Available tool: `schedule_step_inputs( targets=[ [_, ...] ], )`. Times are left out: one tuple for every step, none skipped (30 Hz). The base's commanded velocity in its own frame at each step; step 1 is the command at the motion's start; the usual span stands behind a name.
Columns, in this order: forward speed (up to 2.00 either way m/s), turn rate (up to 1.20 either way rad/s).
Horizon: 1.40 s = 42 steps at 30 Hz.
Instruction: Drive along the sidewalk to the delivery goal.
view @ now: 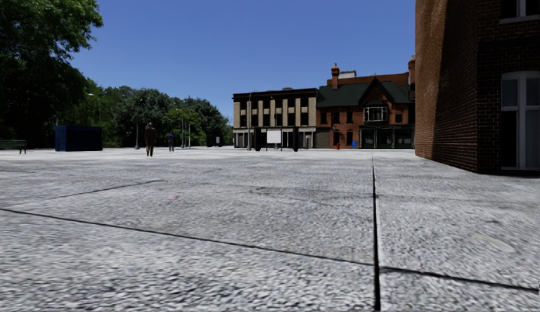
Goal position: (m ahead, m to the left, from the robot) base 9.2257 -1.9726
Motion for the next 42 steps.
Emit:
schedule_step_inputs(
  targets=[
    [2.0,0.0],
    [2.0,0.0],
    [2.0,0.0],
    [2.0,0.0],
    [2.0,0.0],
    [2.0,0.0],
    [2.0,0.0],
    [2.0,0.0],
    [2.0,0.0],
    [2.0,0.0],
    [2.0,0.0],
    [2.0,0.0],
    [2.0,0.0],
    [2.0,0.0],
    [2.0,0.0],
    [2.0,0.0],
    [2.0,0.0],
    [2.0,0.0],
    [2.0,0.0],
    [2.0,0.0],
    [2.0,0.0],
    [2.0,0.0],
    [2.0,0.0],
    [2.0,0.0],
    [2.0,0.0],
    [2.0,0.0],
    [2.0,-0.02],
    [2.0,-0.02],
    [2.0,-0.02],
    [2.0,-0.02],
    [2.0,-0.02],
    [2.0,-0.02],
    [2.0,-0.1],
    [2.0,-0.23],
    [2.0,-0.23],
    [2.0,-0.4],
    [2.0,-0.44],
    [2.0,-0.44],
    [2.0,-0.45],
    [2.0,-0.45],
    [2.0,-0.45],
    [2.0,-0.45]
  ],
)
